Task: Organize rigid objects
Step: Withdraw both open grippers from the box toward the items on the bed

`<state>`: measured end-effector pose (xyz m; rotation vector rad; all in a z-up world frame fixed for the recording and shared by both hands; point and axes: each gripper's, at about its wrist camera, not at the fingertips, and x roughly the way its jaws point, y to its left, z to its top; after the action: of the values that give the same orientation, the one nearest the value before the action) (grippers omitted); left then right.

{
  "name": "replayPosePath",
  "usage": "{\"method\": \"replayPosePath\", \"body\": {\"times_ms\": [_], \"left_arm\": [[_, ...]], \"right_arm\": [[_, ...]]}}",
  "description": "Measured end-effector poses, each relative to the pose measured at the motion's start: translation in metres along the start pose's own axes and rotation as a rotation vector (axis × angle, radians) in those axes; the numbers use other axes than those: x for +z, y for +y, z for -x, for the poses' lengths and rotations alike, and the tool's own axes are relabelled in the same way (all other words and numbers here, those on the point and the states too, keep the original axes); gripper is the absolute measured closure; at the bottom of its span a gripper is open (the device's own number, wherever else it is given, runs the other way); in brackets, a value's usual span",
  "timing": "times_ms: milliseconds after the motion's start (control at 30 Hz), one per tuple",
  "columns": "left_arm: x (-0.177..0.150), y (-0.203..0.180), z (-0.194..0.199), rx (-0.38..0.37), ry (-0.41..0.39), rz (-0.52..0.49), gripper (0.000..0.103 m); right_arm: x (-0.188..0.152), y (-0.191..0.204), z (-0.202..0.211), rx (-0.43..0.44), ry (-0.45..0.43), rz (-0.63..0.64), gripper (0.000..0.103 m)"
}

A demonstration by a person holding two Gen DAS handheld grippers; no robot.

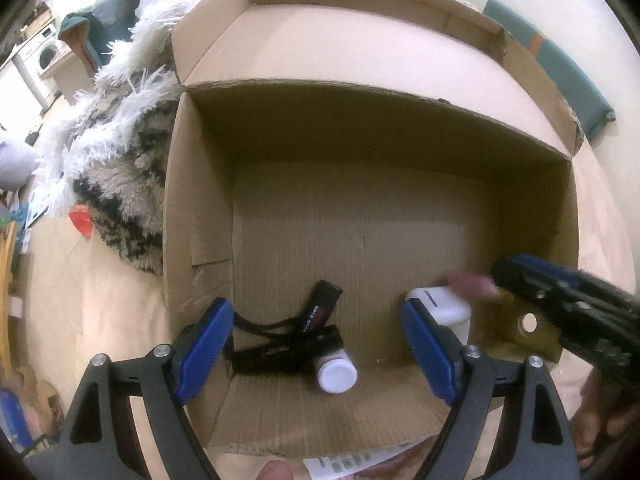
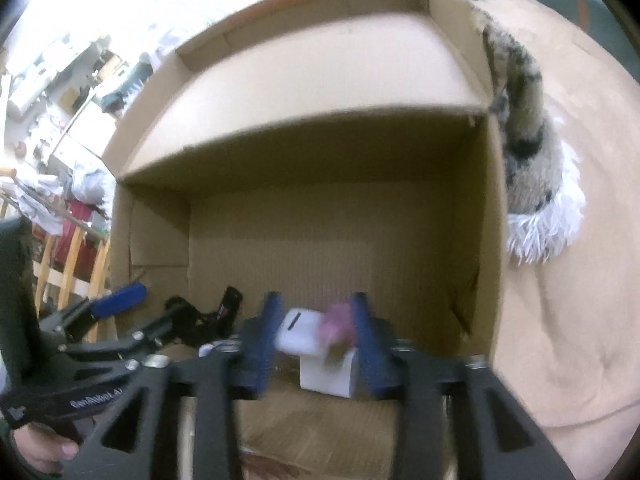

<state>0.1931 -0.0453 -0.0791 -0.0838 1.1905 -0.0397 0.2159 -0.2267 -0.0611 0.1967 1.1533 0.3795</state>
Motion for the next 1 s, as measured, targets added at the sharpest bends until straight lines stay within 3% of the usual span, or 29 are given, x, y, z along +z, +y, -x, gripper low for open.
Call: {"method": "replayPosePath", "body": {"times_ms": [33,267,500,667,1000], "left_arm": [[0.001,0.001,0.000,-0.007,0.000,-0.003,0.018],[-0.003,-0.009,0.013,-0.022,-0.030,-0.048,0.018],[-0.008,-0.009,0.023,-0.012,-0.051,-0.028,0.016],[-0.011,0.001,0.038,0.008,-0.104,0.003,0.008],[-0.017,0.007,0.057,-0.006,-0.077,0.015,0.008]], "right_arm": [[0.001,-0.001,0.004,0.007,-0.022,-0.009,0.023],[0.005,-0.006,0.014,0.018,-0.070,-0.038,0.023],[0.005,-0.003,0.020,0.018,-0.082,-0.032,0.022],[0.003,0.002,0.023,0.036,-0.088,-0.026,0.007],[-0.011,0.005,0.042,0.040,-0.088,-0.034,0.006]]}}
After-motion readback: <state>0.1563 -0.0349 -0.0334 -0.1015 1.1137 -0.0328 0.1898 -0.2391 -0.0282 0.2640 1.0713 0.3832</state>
